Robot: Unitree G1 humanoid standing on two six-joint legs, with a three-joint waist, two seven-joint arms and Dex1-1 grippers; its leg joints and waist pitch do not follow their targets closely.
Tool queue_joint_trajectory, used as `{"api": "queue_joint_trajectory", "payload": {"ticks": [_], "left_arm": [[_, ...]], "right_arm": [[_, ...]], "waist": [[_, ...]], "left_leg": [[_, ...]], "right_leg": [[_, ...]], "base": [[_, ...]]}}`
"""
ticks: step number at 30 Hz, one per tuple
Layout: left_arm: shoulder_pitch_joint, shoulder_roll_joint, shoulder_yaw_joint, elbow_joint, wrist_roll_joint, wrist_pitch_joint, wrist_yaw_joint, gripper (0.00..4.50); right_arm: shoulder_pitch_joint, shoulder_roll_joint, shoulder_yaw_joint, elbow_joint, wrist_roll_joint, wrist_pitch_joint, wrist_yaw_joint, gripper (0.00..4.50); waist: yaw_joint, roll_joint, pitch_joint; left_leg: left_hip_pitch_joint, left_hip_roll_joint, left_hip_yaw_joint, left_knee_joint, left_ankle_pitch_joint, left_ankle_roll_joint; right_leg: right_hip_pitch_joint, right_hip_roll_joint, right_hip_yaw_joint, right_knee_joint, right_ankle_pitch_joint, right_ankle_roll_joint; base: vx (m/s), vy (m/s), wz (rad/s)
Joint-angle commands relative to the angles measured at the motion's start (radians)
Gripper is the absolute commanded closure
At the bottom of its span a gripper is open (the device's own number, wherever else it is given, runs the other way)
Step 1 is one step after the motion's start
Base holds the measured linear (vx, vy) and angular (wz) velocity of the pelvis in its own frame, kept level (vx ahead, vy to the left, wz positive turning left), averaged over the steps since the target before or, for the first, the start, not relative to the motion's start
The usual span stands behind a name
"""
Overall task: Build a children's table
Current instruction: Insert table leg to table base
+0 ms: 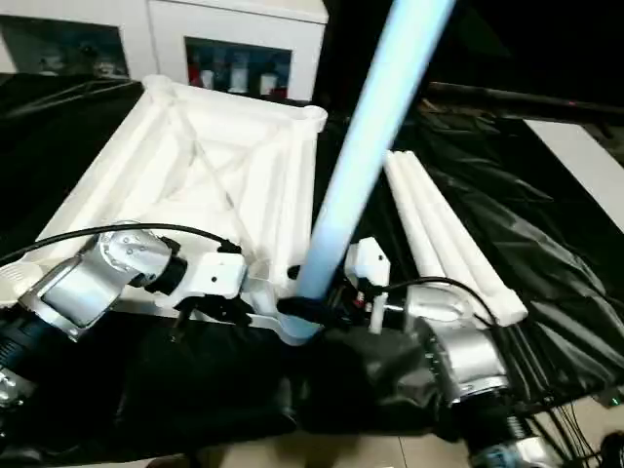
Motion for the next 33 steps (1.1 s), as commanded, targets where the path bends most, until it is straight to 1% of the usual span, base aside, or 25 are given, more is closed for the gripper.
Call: {"api": "queue_joint_trajectory", "payload": {"ticks": [1,5,9,10,11,12,13,14,15,16,17,18,19,20,21,22,23,24,26,28,29,30,31,32,33], "left_arm": [[0.017,0.006,-0.026,-0.012,0.01,0.009,-0.038,4.5],[0.033,0.006,-0.015,-0.015,0.017,0.055,-0.006,4.5],[0.05,-0.013,0.008,-0.02,0.023,0.121,0.055,4.5],[0.051,-0.016,0.011,-0.02,0.024,0.128,0.062,4.5],[0.061,-0.035,0.03,-0.026,0.029,0.184,0.107,4.5],[0.064,-0.04,0.036,-0.028,0.03,0.202,0.119,4.5],[0.072,-0.05,0.047,-0.034,0.032,0.23,0.144,4.5],[0.077,-0.058,0.054,-0.04,0.033,0.251,0.16,4.5],[0.085,-0.067,0.063,-0.05,0.034,0.288,0.178,4.5],[0.088,-0.071,0.067,-0.057,0.034,0.308,0.187,4.5],[0.09,-0.073,0.069,-0.059,0.034,0.317,0.191,4.5],[0.097,-0.081,0.075,-0.071,0.034,0.351,0.207,4.5],[0.104,-0.084,0.077,-0.081,0.038,0.371,0.219,4.5],[0.106,-0.085,0.077,-0.084,0.039,0.378,0.223,4.5],[0.115,-0.093,0.083,-0.096,0.044,0.41,0.245,4.5],[0.12,-0.099,0.087,-0.104,0.045,0.431,0.261,4.5],[0.126,-0.109,0.093,-0.116,0.047,0.461,0.283,4.5],[0.129,-0.115,0.097,-0.121,0.046,0.476,0.294,4.5],[0.133,-0.123,0.1,-0.137,0.048,0.497,0.303,4.5],[0.134,-0.127,0.1,-0.149,0.047,0.514,0.308,4.5],[0.132,-0.129,0.101,-0.151,0.045,0.518,0.311,4.5],[0.132,-0.131,0.1,-0.157,0.043,0.524,0.316,4.5],[0.131,-0.134,0.103,-0.158,0.04,0.529,0.32,4.5],[0.128,-0.148,0.116,-0.165,0.027,0.548,0.333,4.5],[0.126,-0.154,0.121,-0.166,0.023,0.557,0.339,4.5]], "right_arm": [[0.056,-0.029,0.004,0.216,-0.134,0.069,-0.146,2.64],[0.024,-0.003,-0.019,0.287,-0.164,0.048,-0.261,2.64],[-0.007,0.02,-0.034,0.349,-0.178,0.048,-0.344,2.64],[-0.01,0.022,-0.033,0.354,-0.179,0.047,-0.351,2.64],[-0.036,0.037,-0.029,0.401,-0.193,0.044,-0.407,2.64],[-0.045,0.042,-0.027,0.416,-0.196,0.043,-0.424,2.64],[-0.06,0.052,-0.026,0.438,-0.201,0.043,-0.456,2.64],[-0.07,0.058,-0.026,0.453,-0.205,0.042,-0.478,2.64],[-0.084,0.067,-0.028,0.472,-0.206,0.043,-0.499,2.64],[-0.092,0.072,-0.028,0.485,-0.206,0.04,-0.51,2.64],[-0.095,0.074,-0.029,0.49,-0.206,0.039,-0.515,2.64],[-0.113,0.087,-0.035,0.513,-0.202,0.037,-0.539,2.64],[-0.129,0.097,-0.041,0.53,-0.197,0.039,-0.557,2.64],[-0.133,0.1,-0.043,0.535,-0.196,0.039,-0.562,2.64],[-0.156,0.115,-0.052,0.56,-0.189,0.037,-0.586,2.64],[-0.172,0.126,-0.06,0.576,-0.181,0.039,-0.599,2.64],[-0.198,0.14,-0.065,0.603,-0.173,0.035,-0.619,2.64],[-0.211,0.146,-0.066,0.618,-0.169,0.031,-0.629,2.64],[-0.232,0.157,-0.071,0.64,-0.165,0.028,-0.639,2.64],[-0.245,0.165,-0.076,0.654,-0.162,0.024,-0.644,2.64],[-0.251,0.169,-0.079,0.659,-0.156,0.026,-0.642,2.64],[-0.255,0.171,-0.081,0.665,-0.152,0.025,-0.639,2.64],[-0.259,0.172,-0.082,0.67,-0.152,0.024,-0.641,2.64],[-0.273,0.174,-0.083,0.69,-0.152,0.017,-0.646,2.64],[-0.277,0.175,-0.083,0.696,-0.153,0.015,-0.651,2.64]], "waist": [[-0.008,0.03,0.0],[-0.026,0.041,-0.001],[-0.049,0.064,0.015],[-0.051,0.072,0.019],[-0.033,0.084,0.026],[0.006,0.096,0.022],[0.034,0.081,0.024],[0.003,-0.032,0.021],[-0.008,0.008,0.037],[-0.004,-0.003,0.018],[0.013,0.055,0.051],[0.004,0.068,0.013],[-0.021,0.057,0.026],[-0.036,0.065,0.021],[-0.043,0.069,0.037],[-0.054,0.057,0.048],[-0.057,0.057,0.048],[-0.061,0.069,0.041],[-0.056,0.073,0.041],[-0.046,0.072,0.049],[-0.048,0.06,0.053],[-0.047,0.034,0.046],[-0.047,0.034,0.046],[-0.046,0.039,0.05],[-0.047,0.048,0.05]], "left_leg": [[0.023,0.063,-0.06,-0.091,-0.607,-0.077],[0.021,0.059,-0.08,-0.101,-0.666,-0.086],[0.019,0.059,-0.104,-0.137,-0.885,-0.128],[0.008,0.062,-0.101,-0.162,-0.96,-0.131],[-0.048,0.068,-0.073,-0.239,-1.033,-0.133],[-0.091,0.063,-0.037,-0.259,-1.069,-0.141],[-0.112,0.057,-0.005,-0.27,-1.019,-0.12],[0.116,-0.013,-0.015,0.084,-0.4,-0.099],[0.097,-0.031,-0.096,0.144,-0.142,-0.03],[-0.084,-0.057,-0.147,0.13,-0.04,-0.012],[-0.043,0.006,-0.155,0.065,-0.073,-0.055],[0.016,0.04,-0.127,-0.027,-0.086,-0.091],[0.016,0.041,-0.129,-0.064,-0.16,-0.085],[0.046,0.052,-0.116,-0.086,-0.373,-0.075],[0.061,0.049,-0.104,-0.094,-0.574,-0.072],[0.076,0.04,-0.109,-0.093,-0.737,-0.08],[0.073,0.04,-0.114,-0.094,-0.77,-0.08],[0.053,0.044,-0.126,-0.112,-0.817,-0.075],[0.019,0.056,-0.131,-0.153,-0.864,-0.074],[0.03,0.056,-0.111,-0.175,-0.92,-0.082],[0.037,0.052,-0.106,-0.169,-0.912,-0.077],[0.099,0.015,-0.092,-0.087,-0.717,-0.048],[0.099,0.015,-0.092,-0.087,-0.717,-0.048],[0.07,0.015,-0.095,-0.069,-0.499,-0.018],[0.054,0.026,-0.101,-0.087,-0.524,-0.023]], "right_leg": [[-0.02,-0.1,0.042,-0.113,-0.658,-0.11],[-0.014,-0.1,0.03,-0.117,-0.66,-0.114],[0.002,-0.075,-0.021,-0.109,-0.56,-0.116],[0.018,-0.058,-0.042,-0.084,-0.48,-0.124],[0.069,-0.023,-0.066,0.024,-0.37,-0.123],[0.104,-0.011,-0.076,0.114,-0.277,-0.122],[0.112,-0.003,-0.062,0.136,-0.262,-0.096],[-0.113,-0.143,0.026,-0.144,-1.003,-0.048],[-0.126,-0.203,0.059,-0.208,-1.142,-0.095],[0.107,-0.2,0.072,-0.134,-0.943,-0.133],[0.061,-0.22,0.049,-0.124,-0.815,-0.169],[0.049,-0.119,0.005,-0.061,-0.348,-0.22],[0.04,-0.07,-0.016,-0.042,-0.225,-0.217],[0.035,-0.069,-0.018,-0.046,-0.18,-0.234],[0.015,-0.084,-0.013,-0.079,-0.356,-0.219],[0.002,-0.088,-0.03,-0.117,-0.584,-0.146],[0.006,-0.094,-0.035,-0.124,-0.655,-0.117],[0.031,-0.096,-0.054,-0.125,-0.668,-0.08],[0.066,-0.086,-0.054,-0.08,-0.512,-0.094],[0.043,-0.07,-0.053,-0.069,-0.479,-0.104],[0.032,-0.072,-0.051,-0.082,-0.531,-0.093],[-0.019,-0.115,-0.046,-0.178,-0.814,-0.038],[-0.019,-0.115,-0.046,-0.178,-0.814,-0.038],[0.016,-0.146,-0.065,-0.201,-0.897,-0.022],[0.033,-0.138,-0.078,-0.189,-0.836,-0.024]], "base": [[-0.059,0.01,-0.13],[-0.064,0.027,-0.14],[-0.08,0.047,-0.2],[-0.128,0.034,-0.12],[-0.128,0.034,-0.12],[-0.141,-0.003,0.06],[-0.016,-0.091,0.14],[-0.016,-0.091,0.14],[0.066,-0.086,-0.28],[0.074,0.043,-0.43],[0.074,0.043,-0.43],[-0.019,0.056,-0.09],[-0.128,0.0,0.17],[-0.128,0.0,0.17],[-0.114,-0.012,0.2],[-0.053,-0.007,0.06],[-0.088,0.002,-0.01],[-0.07,0.021,-0.16],[-0.1,0.024,-0.21],[-0.037,0.0,-0.03],[0.0,0.0,0.0],[0.016,-0.054,0.11],[0.0,0.0,0.0],[0.0,0.0,0.0],[0.021,0.018,-0.32]]}}
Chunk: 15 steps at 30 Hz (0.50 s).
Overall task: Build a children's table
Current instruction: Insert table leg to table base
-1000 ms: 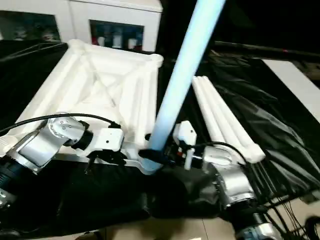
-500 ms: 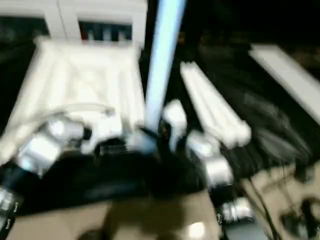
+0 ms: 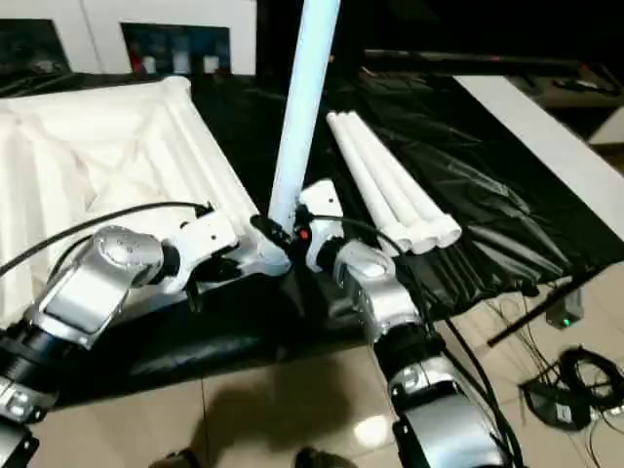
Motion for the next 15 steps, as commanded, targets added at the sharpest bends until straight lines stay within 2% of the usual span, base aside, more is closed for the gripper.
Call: {"api": "queue_joint_trajectory", "payload": {"ticks": [1,2,3,4,5,6,7,8,9,10,11,12,13,14,15], "left_arm": [[0.04,-0.023,-0.046,-0.033,-0.052,0.051,-0.047,4.5],[0.039,-0.033,-0.038,-0.036,-0.054,0.063,-0.033,4.5],[0.038,-0.036,-0.037,-0.037,-0.054,0.066,-0.029,4.5],[0.038,-0.053,-0.029,-0.045,-0.055,0.086,-0.007,4.5],[0.042,-0.074,-0.025,-0.066,-0.058,0.113,0.014,4.5],[0.045,-0.081,-0.024,-0.075,-0.06,0.122,0.019,4.5],[0.046,-0.091,-0.023,-0.083,-0.062,0.131,0.025,4.5],[0.049,-0.126,-0.02,-0.108,-0.065,0.162,0.048,4.5],[0.049,-0.126,-0.02,-0.108,-0.065,0.162,0.048,4.5],[0.047,-0.146,-0.015,-0.111,-0.069,0.174,0.06,4.5],[0.043,-0.169,-0.017,-0.11,-0.067,0.183,0.077,4.5],[0.039,-0.19,-0.016,-0.108,-0.069,0.19,0.093,4.5],[0.034,-0.208,-0.017,-0.105,-0.07,0.196,0.107,4.5],[0.031,-0.215,-0.018,-0.103,-0.07,0.198,0.114,4.5],[0.027,-0.218,-0.022,-0.102,-0.067,0.196,0.121,4.5]], "right_arm": [[0.073,-0.06,-0.062,0.231,-0.069,0.082,-0.163,2.64],[0.067,-0.058,-0.064,0.24,-0.069,0.08,-0.173,2.64],[0.066,-0.058,-0.065,0.242,-0.068,0.08,-0.175,2.64],[0.057,-0.055,-0.071,0.256,-0.067,0.077,-0.19,2.64],[0.046,-0.051,-0.081,0.271,-0.062,0.076,-0.214,2.64],[0.044,-0.049,-0.084,0.275,-0.061,0.076,-0.221,2.64],[0.041,-0.048,-0.085,0.279,-0.062,0.075,-0.227,2.64],[0.031,-0.043,-0.088,0.294,-0.064,0.069,-0.249,2.64],[0.031,-0.043,-0.088,0.294,-0.064,0.069,-0.249,2.64],[0.027,-0.039,-0.091,0.298,-0.061,0.069,-0.254,2.64],[0.019,-0.032,-0.094,0.306,-0.059,0.068,-0.262,2.64],[0.013,-0.026,-0.098,0.313,-0.058,0.068,-0.266,2.64],[0.007,-0.019,-0.103,0.319,-0.057,0.067,-0.269,2.64],[0.004,-0.017,-0.104,0.321,-0.057,0.067,-0.27,2.64],[-0.001,-0.013,-0.105,0.325,-0.059,0.065,-0.268,2.64]], "waist": [[-0.009,0.031,-0.012],[0.0,0.047,-0.009],[0.033,0.063,-0.004],[0.034,0.049,0.0],[0.025,-0.036,-0.01],[0.033,-0.027,-0.002],[0.035,-0.03,-0.007],[0.042,-0.006,-0.022],[0.039,0.003,-0.023],[0.03,0.008,-0.022],[0.015,0.011,-0.013],[0.012,0.017,-0.008],[0.003,0.013,-0.011],[-0.001,0.014,-0.01],[-0.006,0.014,-0.012]], "left_leg": [[-0.049,0.063,-0.036,-0.101,-0.597,0.003],[-0.064,0.078,-0.034,-0.136,-0.714,-0.011],[-0.085,0.09,0.001,-0.194,-0.898,-0.034],[-0.074,0.087,0.017,-0.203,-0.909,-0.024],[0.049,0.014,0.025,0.002,-0.465,0.015],[0.057,-0.001,0.027,0.065,-0.251,0.042],[0.004,0.007,0.013,0.053,-0.096,0.068],[-0.068,0.042,-0.008,-0.046,0.035,0.009],[-0.047,0.047,-0.004,-0.054,-0.011,-0.003],[-0.041,0.049,-0.002,-0.062,-0.113,-0.01],[-0.017,0.05,0.005,-0.067,-0.455,-0.036],[-0.004,0.049,0.002,-0.065,-0.554,-0.047],[0.0,0.047,-0.009,-0.064,-0.643,-0.049],[-0.006,0.048,-0.016,-0.071,-0.674,-0.05],[-0.018,0.048,-0.025,-0.083,-0.71,-0.048]], "right_leg": [[0.053,-0.076,0.031,-0.063,-0.536,-0.001],[0.063,-0.053,0.032,-0.009,-0.411,-0.027],[0.06,-0.011,0.034,0.108,-0.126,-0.073],[0.039,-0.005,0.05,0.118,-0.091,-0.064],[-0.092,-0.106,0.127,-0.103,-0.755,-0.022],[-0.103,-0.143,0.147,-0.15,-0.906,-0.025],[-0.054,-0.158,0.171,-0.141,-0.912,-0.028],[0.025,-0.091,0.122,-0.047,-0.472,-0.079],[0.008,-0.063,0.108,-0.034,-0.331,-0.102],[0.001,-0.049,0.103,-0.025,-0.269,-0.117],[-0.032,-0.051,0.108,-0.044,-0.407,-0.122],[-0.046,-0.053,0.105,-0.057,-0.485,-0.108],[-0.046,-0.056,0.099,-0.068,-0.544,-0.076],[-0.04,-0.053,0.093,-0.069,-0.549,-0.064],[-0.025,-0.05,0.082,-0.071,-0.537,-0.044]], "base": [[0.0,0.0,0.0],[0.0,0.0,0.0],[-0.017,-0.019,0.25],[0.052,-0.101,0.32],[0.052,-0.101,0.32],[0.038,-0.095,-0.02],[0.051,0.019,-0.37],[0.051,0.019,-0.37],[0.036,0.05,-0.25],[0.0,0.0,0.0],[0.0,0.0,0.0],[0.0,0.0,0.0],[0.0,0.0,0.0],[0.0,0.0,0.0],[-0.033,0.064,-0.1]]}}
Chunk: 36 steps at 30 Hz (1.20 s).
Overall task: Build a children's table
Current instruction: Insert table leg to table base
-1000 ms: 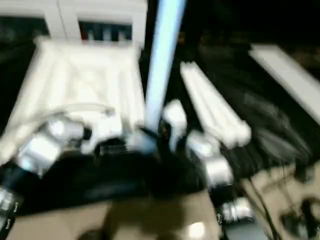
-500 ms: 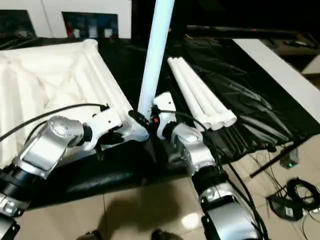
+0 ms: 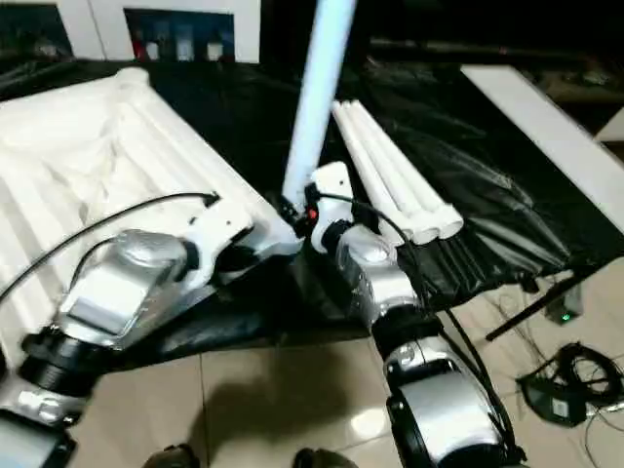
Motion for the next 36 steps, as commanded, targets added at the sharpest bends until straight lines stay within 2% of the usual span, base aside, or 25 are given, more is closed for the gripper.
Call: {"api": "queue_joint_trajectory", "payload": {"ticks": [1,2,3,4,5,6,11,12,16,20,24,26,28,29,30,31,32,33,34,35,36], "left_arm": [[0.025,-0.047,-0.081,-0.032,-0.062,0.015,-0.067,4.5],[0.022,-0.048,-0.08,-0.033,-0.06,0.016,-0.064,4.5],[0.021,-0.049,-0.078,-0.033,-0.06,0.018,-0.062,4.5],[0.019,-0.051,-0.076,-0.033,-0.061,0.019,-0.06,4.5],[0.012,-0.057,-0.072,-0.032,-0.062,0.023,-0.055,4.5],[0.0,-0.072,-0.064,-0.033,-0.07,0.033,-0.049,4.5],[-0.006,-0.078,-0.068,-0.026,-0.074,0.027,-0.038,4.5],[-0.002,-0.068,-0.075,-0.019,-0.07,0.01,-0.039,4.5],[0.01,-0.034,-0.09,-0.008,-0.056,-0.04,-0.051,4.5],[0.015,-0.005,-0.093,-0.007,-0.055,-0.081,-0.079,4.5],[0.016,0.026,-0.107,0.001,-0.047,-0.144,-0.103,4.5],[0.017,0.045,-0.11,0.005,-0.049,-0.172,-0.118,4.5],[0.018,0.056,-0.109,0.007,-0.053,-0.185,-0.126,4.5],[0.017,0.059,-0.108,0.009,-0.054,-0.189,-0.128,4.5],[0.016,0.065,-0.106,0.012,-0.056,-0.195,-0.131,4.5],[0.015,0.07,-0.104,0.019,-0.058,-0.205,-0.134,4.5],[0.012,0.076,-0.102,0.026,-0.062,-0.214,-0.141,4.5],[0.01,0.078,-0.101,0.029,-0.065,-0.217,-0.144,4.5],[0.009,0.079,-0.101,0.03,-0.065,-0.219,-0.145,4.5],[0.008,0.081,-0.101,0.032,-0.067,-0.224,-0.148,4.5],[0.004,0.085,-0.1,0.038,-0.069,-0.233,-0.152,4.5]], "right_arm": [[0.08,-0.034,-0.031,0.207,-0.057,0.098,-0.126,2.64],[0.076,-0.031,-0.03,0.211,-0.058,0.096,-0.126,2.64],[0.074,-0.03,-0.03,0.213,-0.058,0.095,-0.127,2.64],[0.073,-0.03,-0.03,0.213,-0.058,0.095,-0.127,2.64],[0.071,-0.029,-0.031,0.216,-0.059,0.094,-0.129,2.64],[0.066,-0.025,-0.037,0.22,-0.055,0.095,-0.129,2.64],[0.057,-0.014,-0.044,0.23,-0.057,0.093,-0.122,2.64],[0.056,-0.012,-0.044,0.231,-0.058,0.093,-0.119,2.64],[0.056,-0.01,-0.044,0.23,-0.062,0.092,-0.109,2.64],[0.05,-0.009,-0.039,0.227,-0.074,0.082,-0.097,2.64],[0.041,-0.011,-0.046,0.22,-0.073,0.07,-0.076,2.64],[0.037,-0.015,-0.049,0.206,-0.073,0.062,-0.053,2.08],[0.034,-0.016,-0.054,0.193,-0.068,0.059,-0.036,1.92],[0.033,-0.017,-0.058,0.188,-0.065,0.059,-0.031,1.9],[0.031,-0.019,-0.062,0.175,-0.062,0.057,-0.025,1.9],[0.029,-0.022,-0.064,0.163,-0.06,0.054,-0.015,1.82],[0.03,-0.026,-0.066,0.139,-0.053,0.057,0.005,1.5],[0.031,-0.029,-0.066,0.128,-0.051,0.058,0.012,1.5],[0.031,-0.029,-0.067,0.125,-0.05,0.058,0.014,1.44],[0.034,-0.032,-0.065,0.11,-0.046,0.063,0.028,1.4],[0.039,-0.036,-0.065,0.093,-0.043,0.067,0.04,1.4]], "waist": [[-0.013,0.033,-0.015],[-0.019,0.031,-0.018],[-0.018,0.031,-0.017],[-0.018,0.03,-0.014],[-0.018,0.024,-0.013],[-0.018,0.022,-0.015],[-0.015,0.021,-0.018],[-0.012,0.018,-0.019],[-0.011,0.017,-0.021],[-0.011,0.018,-0.024],[-0.009,0.02,-0.027],[-0.008,0.019,-0.028],[-0.009,0.022,-0.031],[-0.004,0.023,-0.033],[-0.004,0.023,-0.033],[0.001,0.015,-0.032],[0.004,0.014,-0.032],[0.004,0.012,-0.034],[0.005,0.009,-0.04],[0.006,0.012,-0.046],[0.007,0.013,-0.05]], "left_leg": [[0.007,0.044,-0.031,-0.098,-0.768,-0.04],[0.003,0.045,-0.029,-0.103,-0.748,-0.03],[0.003,0.045,-0.027,-0.103,-0.739,-0.028],[0.004,0.044,-0.025,-0.103,-0.733,-0.025],[0.004,0.043,-0.023,-0.1,-0.716,-0.021],[-0.005,0.043,-0.023,-0.101,-0.681,-0.019],[-0.007,0.045,-0.016,-0.098,-0.619,-0.012],[-0.011,0.045,-0.012,-0.096,-0.571,-0.007],[-0.014,0.047,-0.009,-0.096,-0.534,-0.007],[-0.015,0.049,-0.005,-0.095,-0.502,-0.012],[-0.011,0.05,0.0,-0.091,-0.473,-0.011],[-0.012,0.05,0.002,-0.091,-0.453,-0.008],[-0.014,0.051,0.005,-0.089,-0.423,-0.01],[-0.005,0.051,0.012,-0.084,-0.408,-0.005],[-0.005,0.051,0.012,-0.084,-0.408,-0.005],[0.003,0.053,0.026,-0.08,-0.395,0.007],[-0.001,0.054,0.029,-0.081,-0.387,0.011],[-0.004,0.054,0.031,-0.08,-0.38,0.014],[-0.011,0.054,0.034,-0.077,-0.332,0.021],[-0.013,0.054,0.036,-0.074,-0.295,0.025],[-0.015,0.055,0.043,-0.071,-0.238,0.039]], "right_leg": [[-0.003,-0.061,0.035,-0.108,-0.543,-0.042],[0.001,-0.065,0.034,-0.108,-0.468,-0.05],[-0.001,-0.066,0.036,-0.11,-0.458,-0.052],[-0.005,-0.068,0.037,-0.113,-0.462,-0.052],[-0.008,-0.074,0.04,-0.117,-0.483,-0.049],[0.0,-0.08,0.041,-0.117,-0.497,-0.046],[-0.003,-0.087,0.046,-0.117,-0.473,-0.058],[-0.002,-0.088,0.05,-0.117,-0.454,-0.065],[0.001,-0.088,0.051,-0.113,-0.434,-0.075],[0.006,-0.085,0.051,-0.104,-0.377,-0.095],[0.006,-0.086,0.054,-0.101,-0.345,-0.108],[0.008,-0.085,0.055,-0.098,-0.327,-0.115],[0.012,-0.084,0.056,-0.093,-0.289,-0.129],[0.006,-0.085,0.059,-0.095,-0.284,-0.138],[0.006,-0.085,0.059,-0.095,-0.284,-0.138],[-0.005,-0.078,0.065,-0.092,-0.283,-0.143],[-0.005,-0.078,0.071,-0.093,-0.322,-0.134],[-0.004,-0.078,0.073,-0.092,-0.333,-0.128],[0.001,-0.079,0.078,-0.085,-0.305,-0.128],[0.005,-0.078,0.079,-0.079,-0.265,-0.135],[0.007,-0.07,0.077,-0.071,-0.19,-0.151]], "base": [[-0.033,0.058,-0.04],[-0.033,0.058,-0.04],[0.0,0.0,0.0],[0.0,0.0,0.0],[0.0,0.0,0.0],[0.0,0.0,0.0],[0.0,0.0,0.0],[0.0,0.0,0.0],[0.0,0.0,0.0],[0.0,0.0,0.0],[0.0,0.0,0.0],[0.0,0.0,0.0],[0.0,0.0,0.0],[0.0,0.0,0.0],[0.0,0.0,0.0],[0.0,0.0,0.0],[0.0,0.0,0.0],[0.0,0.0,0.0],[0.0,0.0,0.0],[0.0,0.0,0.0],[0.0,0.0,0.0]]}}
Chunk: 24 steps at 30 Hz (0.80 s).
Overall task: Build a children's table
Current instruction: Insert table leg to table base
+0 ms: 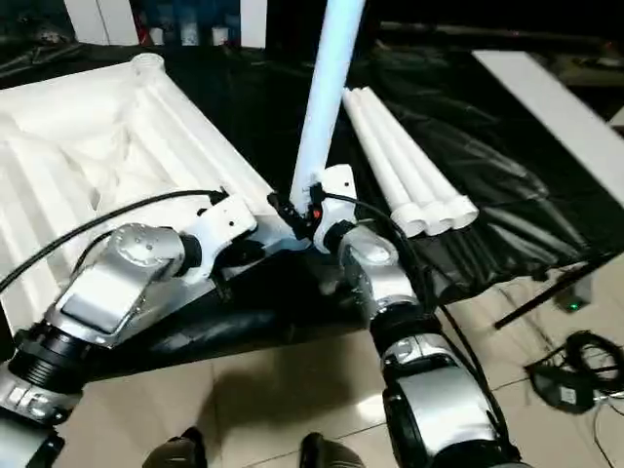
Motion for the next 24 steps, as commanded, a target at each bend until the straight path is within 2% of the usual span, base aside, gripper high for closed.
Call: {"api": "queue_joint_trajectory", "payload": {"ticks": [1,2,3,5,6,8,9,10,11,12,13,14,15,16,17,18,20,21,22,23,24], "left_arm": [[0.012,-0.002,-0.06,0.013,-0.028,-0.017,-0.077,4.5],[0.01,-0.001,-0.059,0.015,-0.029,-0.02,-0.079,4.5],[0.009,-0.001,-0.058,0.017,-0.029,-0.023,-0.081,4.5],[0.003,0.0,-0.055,0.032,-0.029,-0.039,-0.084,4.5],[-0.002,-0.001,-0.051,0.044,-0.03,-0.05,-0.081,4.5],[-0.01,-0.005,-0.043,0.067,-0.032,-0.079,-0.075,4.5],[-0.013,-0.01,-0.036,0.079,-0.033,-0.09,-0.066,4.5],[-0.015,-0.013,-0.033,0.087,-0.034,-0.104,-0.062,4.5],[-0.017,-0.02,-0.024,0.104,-0.038,-0.138,-0.058,4.5],[-0.017,-0.021,-0.023,0.107,-0.039,-0.146,-0.058,4.5],[-0.017,-0.021,-0.023,0.107,-0.039,-0.146,-0.058,4.5],[-0.02,-0.035,-0.009,0.135,-0.026,-0.193,-0.015,4.5],[-0.02,-0.036,-0.008,0.136,-0.026,-0.195,-0.013,4.5],[-0.023,-0.048,0.003,0.158,-0.019,-0.215,0.018,4.5],[-0.027,-0.058,0.012,0.179,-0.015,-0.227,0.043,4.5],[-0.027,-0.058,0.012,0.179,-0.015,-0.227,0.043,4.5],[-0.027,-0.062,0.017,0.19,-0.026,-0.243,0.039,4.5],[-0.026,-0.067,0.025,0.198,-0.03,-0.259,0.049,4.5],[-0.027,-0.071,0.029,0.208,-0.029,-0.273,0.06,4.5],[-0.028,-0.073,0.031,0.213,-0.028,-0.281,0.065,4.5],[-0.035,-0.076,0.029,0.238,-0.017,-0.296,0.082,4.5]], "right_arm": [[0.047,-0.041,-0.008,0.035,-0.02,0.075,-0.009,1.16],[0.053,-0.044,-0.007,0.02,-0.018,0.078,-0.001,1.05],[0.055,-0.046,-0.008,0.014,-0.018,0.079,0.006,1.01],[0.083,-0.058,-0.003,-0.046,-0.019,0.089,0.033,0.86],[0.107,-0.066,0.004,-0.094,-0.018,0.1,0.055,0.86],[0.158,-0.085,0.015,-0.197,-0.009,0.126,0.091,0.86],[0.193,-0.099,0.021,-0.262,-0.002,0.143,0.108,0.86],[0.219,-0.11,0.026,-0.311,0.002,0.156,0.118,0.86],[0.267,-0.131,0.03,-0.401,0.009,0.179,0.122,0.86],[0.275,-0.135,0.03,-0.417,0.009,0.183,0.122,0.86],[0.275,-0.135,0.03,-0.417,0.009,0.183,0.122,0.86],[0.334,-0.155,0.018,-0.528,0.017,0.212,0.098,0.86],[0.337,-0.156,0.017,-0.534,0.017,0.214,0.096,0.86],[0.376,-0.165,0.002,-0.614,0.018,0.235,0.068,0.86],[0.419,-0.169,-0.019,-0.714,0.022,0.269,0.028,0.86],[0.419,-0.169,-0.019,-0.714,0.022,0.269,0.028,0.86],[0.458,-0.17,-0.035,-0.814,0.033,0.328,-0.002,0.86],[0.482,-0.174,-0.035,-0.872,0.031,0.352,-0.012,0.86],[0.499,-0.178,-0.033,-0.909,0.034,0.372,-0.016,0.86],[0.507,-0.179,-0.031,-0.926,0.036,0.381,-0.017,0.86],[0.54,-0.185,-0.027,-0.988,0.048,0.418,-0.023,0.86]], "waist": [[-0.003,0.021,-0.053],[-0.001,0.022,-0.052],[0.0,0.02,-0.052],[0.004,0.017,-0.058],[0.008,0.018,-0.066],[0.014,0.015,-0.076],[0.013,0.017,-0.08],[0.022,0.018,-0.082],[0.027,0.018,-0.083],[0.03,0.02,-0.087],[0.028,0.018,-0.088],[0.027,0.018,-0.088],[0.029,0.021,-0.086],[0.03,0.022,-0.086],[0.031,0.027,-0.087],[0.029,0.022,-0.085],[0.029,0.026,-0.084],[0.027,0.023,-0.082],[0.027,0.023,-0.082],[0.029,0.024,-0.083],[0.029,0.03,-0.086]], "left_leg": [[0.016,0.052,-0.003,-0.064,-0.274,0.023],[0.019,0.053,0.001,-0.063,-0.331,0.015],[0.02,0.052,0.002,-0.061,-0.346,0.01],[0.019,0.051,0.007,-0.055,-0.324,0.01],[0.02,0.053,0.012,-0.049,-0.273,0.021],[0.017,0.049,0.029,-0.031,-0.112,0.063],[0.012,0.047,0.031,-0.027,-0.071,0.075],[0.008,0.046,0.034,-0.022,-0.012,0.087],[0.006,0.041,0.038,-0.014,0.015,0.097],[0.011,0.042,0.04,-0.011,0.016,0.099],[0.009,0.041,0.041,-0.01,0.015,0.104],[-0.003,0.039,0.037,-0.012,0.006,0.107],[-0.001,0.04,0.038,-0.012,-0.028,0.1],[-0.002,0.042,0.036,-0.015,-0.06,0.092],[-0.004,0.044,0.032,-0.019,-0.094,0.073],[-0.006,0.045,0.029,-0.021,-0.13,0.057],[-0.005,0.046,0.027,-0.026,-0.171,0.039],[-0.006,0.046,0.025,-0.028,-0.208,0.02],[-0.006,0.046,0.025,-0.028,-0.208,0.02],[-0.003,0.047,0.024,-0.027,-0.215,0.015],[-0.003,0.046,0.023,-0.026,-0.211,0.013]], "right_leg": [[0.015,-0.056,0.048,-0.062,-0.253,-0.157],[0.006,-0.056,0.05,-0.068,-0.321,-0.154],[0.003,-0.058,0.052,-0.071,-0.346,-0.149],[0.001,-0.056,0.057,-0.068,-0.334,-0.142],[0.002,-0.051,0.059,-0.059,-0.266,-0.152],[0.01,-0.033,0.056,-0.03,-0.032,-0.184],[0.014,-0.031,0.056,-0.02,0.03,-0.198],[0.02,-0.026,0.055,-0.011,0.118,-0.206],[0.019,-0.019,0.056,-0.005,0.193,-0.214],[0.017,-0.018,0.057,-0.001,0.22,-0.221],[0.018,-0.019,0.057,0.001,0.235,-0.229],[0.028,-0.022,0.056,0.001,0.219,-0.232],[0.027,-0.024,0.057,-0.005,0.184,-0.222],[0.028,-0.027,0.057,-0.009,0.137,-0.213],[0.03,-0.03,0.056,-0.014,0.084,-0.199],[0.029,-0.032,0.055,-0.019,0.021,-0.183],[0.026,-0.034,0.055,-0.026,-0.056,-0.17],[0.023,-0.035,0.056,-0.034,-0.134,-0.145],[0.023,-0.035,0.056,-0.034,-0.134,-0.145],[0.019,-0.035,0.057,-0.036,-0.149,-0.129],[0.02,-0.034,0.057,-0.034,-0.142,-0.129]], "base": [[0.0,0.0,0.0],[0.0,0.0,0.0],[0.0,0.0,0.0],[0.0,0.0,0.0],[0.0,0.0,0.0],[0.057,-0.017,0.15],[0.063,-0.007,0.07],[0.061,0.002,0.03],[0.061,0.002,0.03],[0.0,0.0,0.0],[0.0,0.0,0.0],[0.0,0.0,0.0],[0.0,0.0,0.0],[0.0,0.0,0.0],[0.0,0.0,0.0],[0.0,0.0,0.0],[0.0,0.0,0.0],[0.0,0.0,0.0],[0.0,0.0,0.0],[0.0,0.0,0.0],[0.0,0.0,0.0]]}}
